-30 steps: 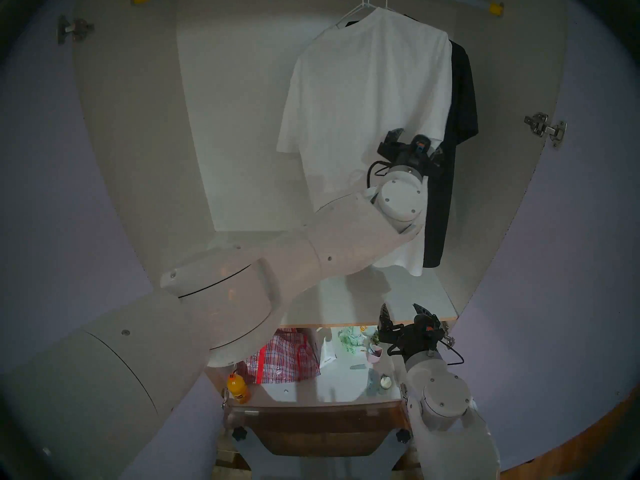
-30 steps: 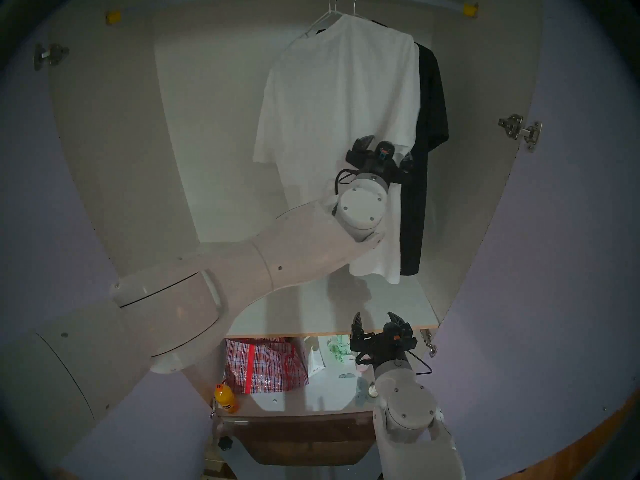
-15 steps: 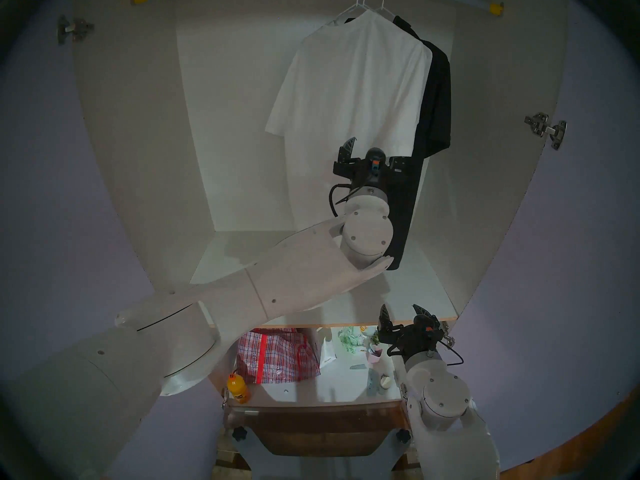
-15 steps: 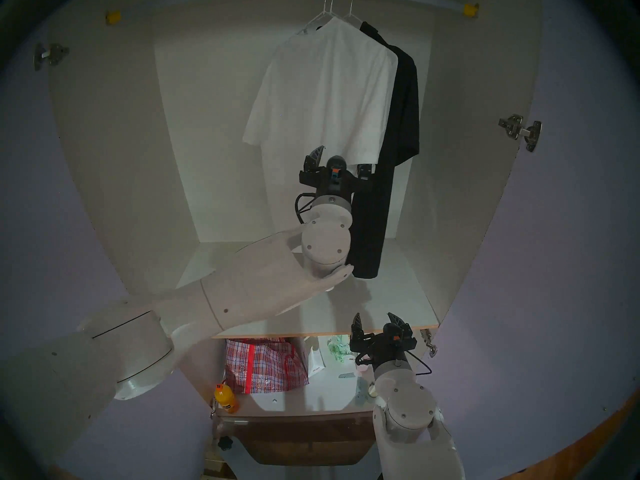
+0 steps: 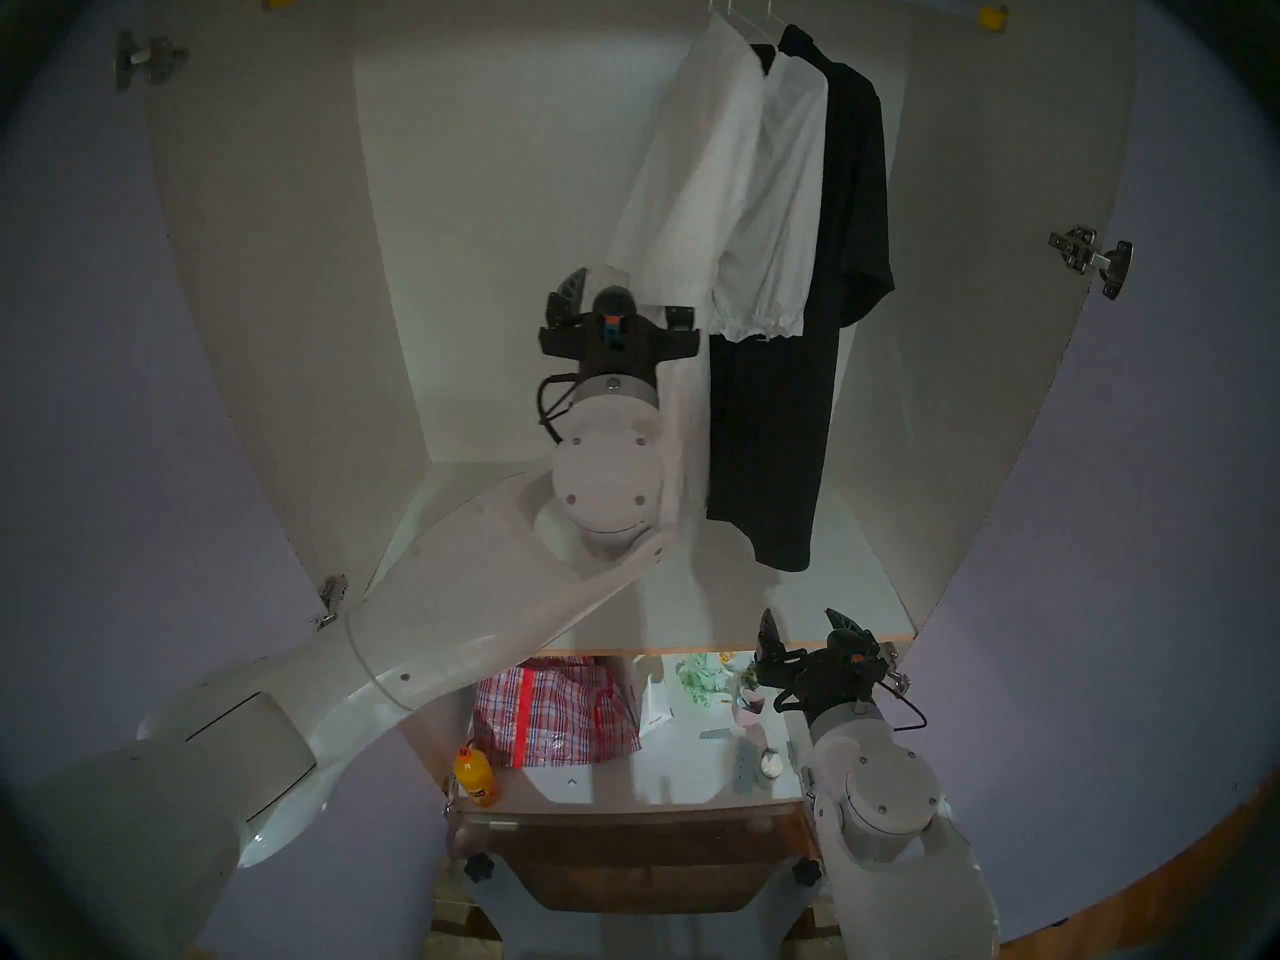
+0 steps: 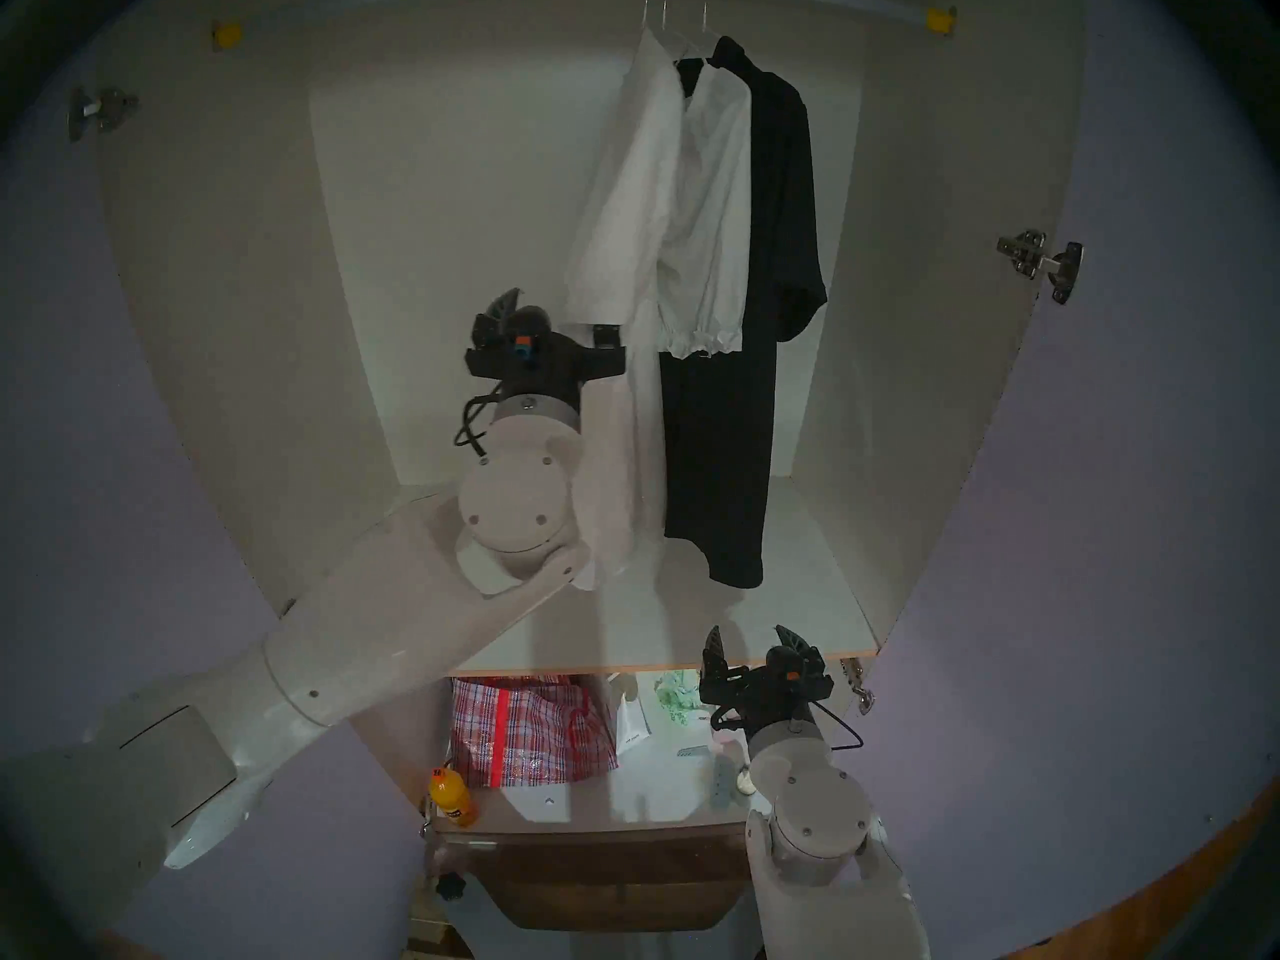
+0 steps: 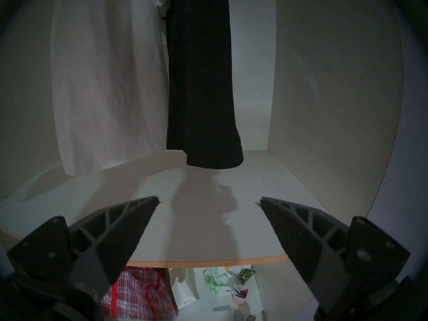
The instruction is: Move and arrange clothes and pants in the wardrobe
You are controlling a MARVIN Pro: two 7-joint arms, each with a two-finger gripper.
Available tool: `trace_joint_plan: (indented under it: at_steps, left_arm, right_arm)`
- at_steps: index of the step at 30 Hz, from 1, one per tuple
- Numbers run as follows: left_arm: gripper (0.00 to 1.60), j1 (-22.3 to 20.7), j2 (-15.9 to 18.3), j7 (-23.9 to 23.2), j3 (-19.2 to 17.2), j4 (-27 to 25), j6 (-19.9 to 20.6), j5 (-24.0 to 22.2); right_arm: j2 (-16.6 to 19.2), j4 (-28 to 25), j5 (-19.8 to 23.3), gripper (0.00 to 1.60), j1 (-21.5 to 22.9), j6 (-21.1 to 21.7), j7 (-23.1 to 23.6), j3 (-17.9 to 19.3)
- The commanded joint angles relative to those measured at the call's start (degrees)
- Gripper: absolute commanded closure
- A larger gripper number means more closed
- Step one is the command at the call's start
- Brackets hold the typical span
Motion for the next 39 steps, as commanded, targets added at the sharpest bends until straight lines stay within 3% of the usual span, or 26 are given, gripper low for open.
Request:
trace_joint_plan:
  at_steps: [1,5,8,12,15,22,24,27,31,39]
  left_arm:
    - [0.0,2.4,6.4,-4.2,-0.3,0.5,6.0,7.2]
    - [0.0,4.7,10.4,-9.9,-1.6,-1.7,9.9,13.6]
    - [0.0,5.7,13.7,-13.8,-2.9,-3.5,10.0,15.0]
    - [0.0,6.7,14.3,-17.6,-6.0,-3.3,10.9,12.9]
    - [0.0,6.9,13.7,-17.7,-6.5,-0.8,10.6,14.1]
    - [0.0,7.1,11.8,-21.6,-8.1,3.0,8.1,6.5]
    - [0.0,6.5,11.2,-22.4,-7.5,4.4,8.9,6.2]
    - [0.0,6.2,9.8,-23.6,-7.9,5.4,10.3,1.9]
    - [0.0,6.1,7.8,-22.6,-9.7,6.8,11.6,-1.9]
    - [0.0,4.6,6.9,-15.6,-8.4,9.3,13.8,0.3]
  right_arm:
    - [-0.2,-1.7,0.1,0.0,0.5,-0.4,0.0,-0.1]
    - [-0.2,-2.0,0.1,0.0,0.3,-0.4,0.0,-0.1]
    - [-0.2,-2.0,0.1,0.0,0.3,-0.4,0.0,-0.1]
    - [-0.2,-2.1,0.1,0.0,0.3,-0.3,0.0,-0.1]
    - [-0.2,-2.3,0.2,0.0,0.2,-0.3,0.0,-0.1]
    - [-0.2,-2.3,0.1,0.0,0.2,-0.2,0.0,-0.1]
    - [-0.2,-2.3,0.1,0.0,0.2,-0.2,0.0,-0.1]
    - [-0.2,-2.3,0.1,0.0,0.2,-0.2,0.0,-0.1]
    - [-0.2,-2.2,0.1,0.0,0.2,-0.3,0.0,-0.1]
    - [-0.2,-2.3,0.1,0.0,0.2,-0.3,0.1,-0.1]
